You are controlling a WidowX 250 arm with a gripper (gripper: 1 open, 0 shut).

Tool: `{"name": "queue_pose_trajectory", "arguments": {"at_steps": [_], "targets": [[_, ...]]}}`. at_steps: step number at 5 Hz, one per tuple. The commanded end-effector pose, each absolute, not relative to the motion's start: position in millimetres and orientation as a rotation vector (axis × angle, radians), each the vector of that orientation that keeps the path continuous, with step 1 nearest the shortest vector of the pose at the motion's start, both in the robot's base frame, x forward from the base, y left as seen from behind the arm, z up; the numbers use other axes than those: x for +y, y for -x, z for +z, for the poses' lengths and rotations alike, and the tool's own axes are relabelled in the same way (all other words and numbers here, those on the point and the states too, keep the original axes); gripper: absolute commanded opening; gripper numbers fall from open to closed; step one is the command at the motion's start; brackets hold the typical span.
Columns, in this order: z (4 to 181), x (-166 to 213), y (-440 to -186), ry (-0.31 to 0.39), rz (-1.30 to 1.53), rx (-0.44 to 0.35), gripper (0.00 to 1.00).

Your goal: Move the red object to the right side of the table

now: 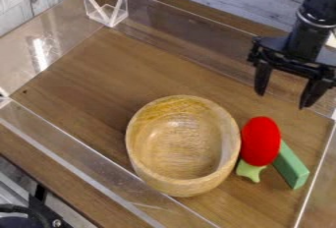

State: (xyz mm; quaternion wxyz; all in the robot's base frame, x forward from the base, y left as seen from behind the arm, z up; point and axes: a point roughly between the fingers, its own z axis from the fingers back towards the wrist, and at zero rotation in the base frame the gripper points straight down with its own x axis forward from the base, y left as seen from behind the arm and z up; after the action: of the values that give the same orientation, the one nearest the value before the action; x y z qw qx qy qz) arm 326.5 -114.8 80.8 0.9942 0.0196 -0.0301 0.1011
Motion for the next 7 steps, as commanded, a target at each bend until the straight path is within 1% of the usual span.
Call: {"name": "queue_pose_trajectory", "arguments": {"at_steps": [1,2,3,4,5,6,7], "targets": [[87.7,-116.7,-332.9,-0.014,0.213,-0.106,1.0],[76.0,-113.9,-331.6,-0.016,0.23,-0.095,1.0],[75.2,-106.3,-337.7,-0.011,0.193,-0.093,1.0],[80.2,-98.4,-344.6,-0.007,0.159,-0.091,0.0],[83.1,-91.2,-353.5,0.005,0.121,-0.094,1.0],[76.6,-90.7,-353.6,0.013,0.125,-0.097,1.0],[65.4,-90.7,-349.8,0.014,0.128,-0.089,1.0]]}}
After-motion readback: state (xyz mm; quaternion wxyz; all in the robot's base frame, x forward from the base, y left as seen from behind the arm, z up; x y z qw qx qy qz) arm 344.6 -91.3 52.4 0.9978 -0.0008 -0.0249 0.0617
